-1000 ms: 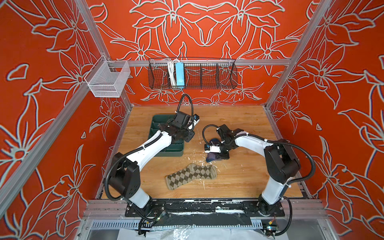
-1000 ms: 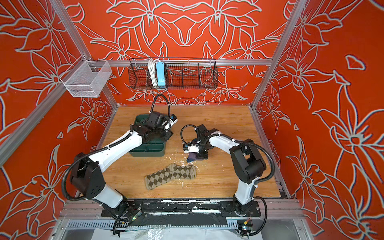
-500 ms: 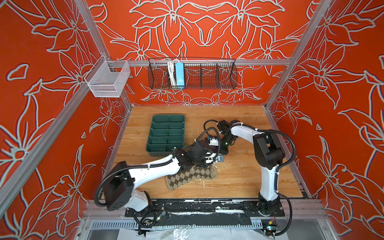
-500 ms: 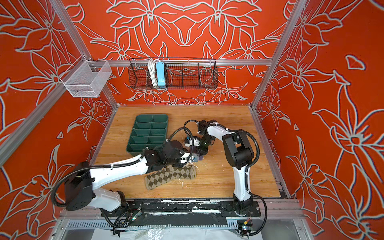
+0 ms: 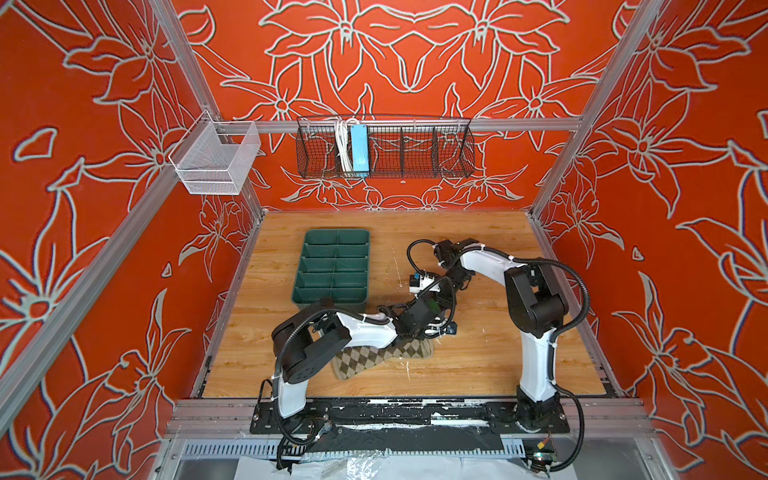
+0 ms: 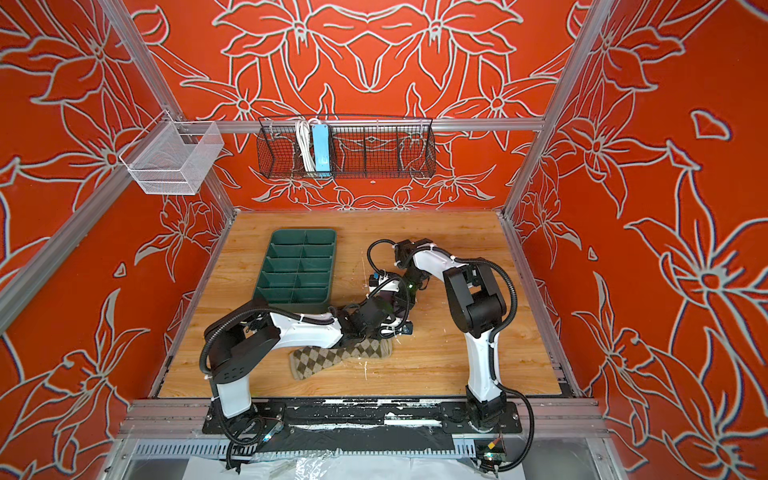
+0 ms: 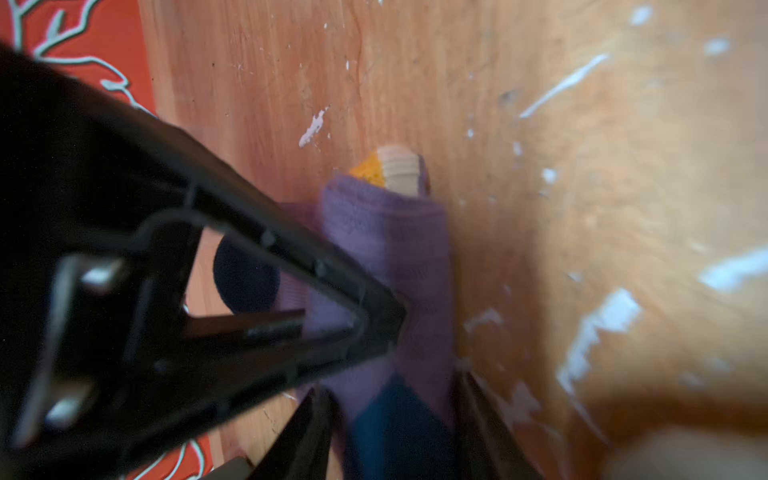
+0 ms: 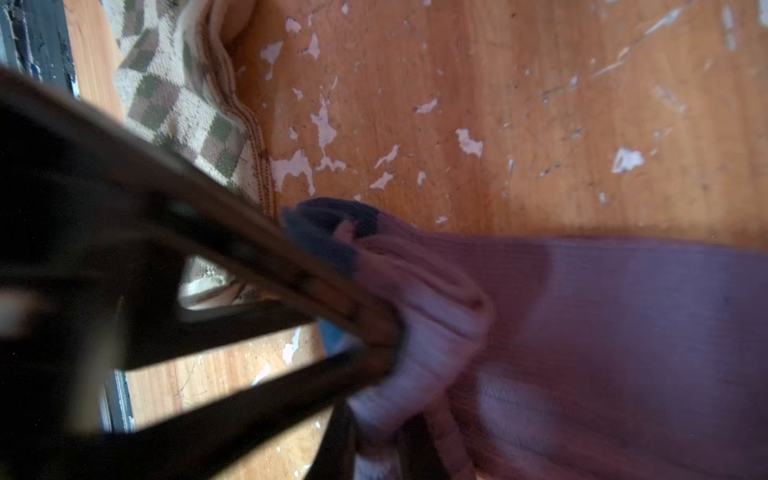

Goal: Roll the socks

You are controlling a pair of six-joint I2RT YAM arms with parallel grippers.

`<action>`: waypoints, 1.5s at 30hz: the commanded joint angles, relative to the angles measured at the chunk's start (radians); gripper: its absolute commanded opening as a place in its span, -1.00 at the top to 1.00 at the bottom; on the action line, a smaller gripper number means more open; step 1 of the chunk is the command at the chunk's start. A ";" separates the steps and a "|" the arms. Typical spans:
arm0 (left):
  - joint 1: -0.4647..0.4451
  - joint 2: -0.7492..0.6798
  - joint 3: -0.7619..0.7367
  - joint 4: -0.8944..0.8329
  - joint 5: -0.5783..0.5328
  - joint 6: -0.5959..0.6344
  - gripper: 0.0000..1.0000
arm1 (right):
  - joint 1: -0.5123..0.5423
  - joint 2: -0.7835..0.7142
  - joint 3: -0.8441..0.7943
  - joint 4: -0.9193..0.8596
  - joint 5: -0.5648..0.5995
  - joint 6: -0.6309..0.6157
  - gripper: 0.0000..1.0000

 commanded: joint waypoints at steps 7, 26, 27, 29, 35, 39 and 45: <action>0.017 0.047 -0.004 -0.008 -0.039 -0.031 1.00 | -0.007 -0.033 -0.068 0.035 -0.046 -0.022 0.76; 0.114 0.057 0.286 -0.778 0.324 -0.130 1.00 | -0.329 -0.695 -0.447 0.883 -0.007 0.638 0.44; 0.118 0.074 0.327 -0.828 0.349 -0.134 1.00 | -0.332 -0.739 -0.477 0.925 0.013 0.666 0.41; 0.123 0.127 0.433 -0.949 0.401 -0.152 1.00 | -0.331 -0.838 -0.550 1.022 0.028 0.708 0.39; 0.136 0.282 0.712 -1.200 0.506 -0.237 1.00 | -0.325 -1.137 -0.714 1.081 -0.088 0.605 0.25; 0.150 0.360 0.850 -1.295 0.567 -0.284 1.00 | -0.263 -1.258 -0.729 0.865 -0.077 0.356 0.19; 0.188 0.500 1.042 -1.430 0.657 -0.342 1.00 | 0.051 -1.259 -0.739 0.547 0.222 -0.049 0.08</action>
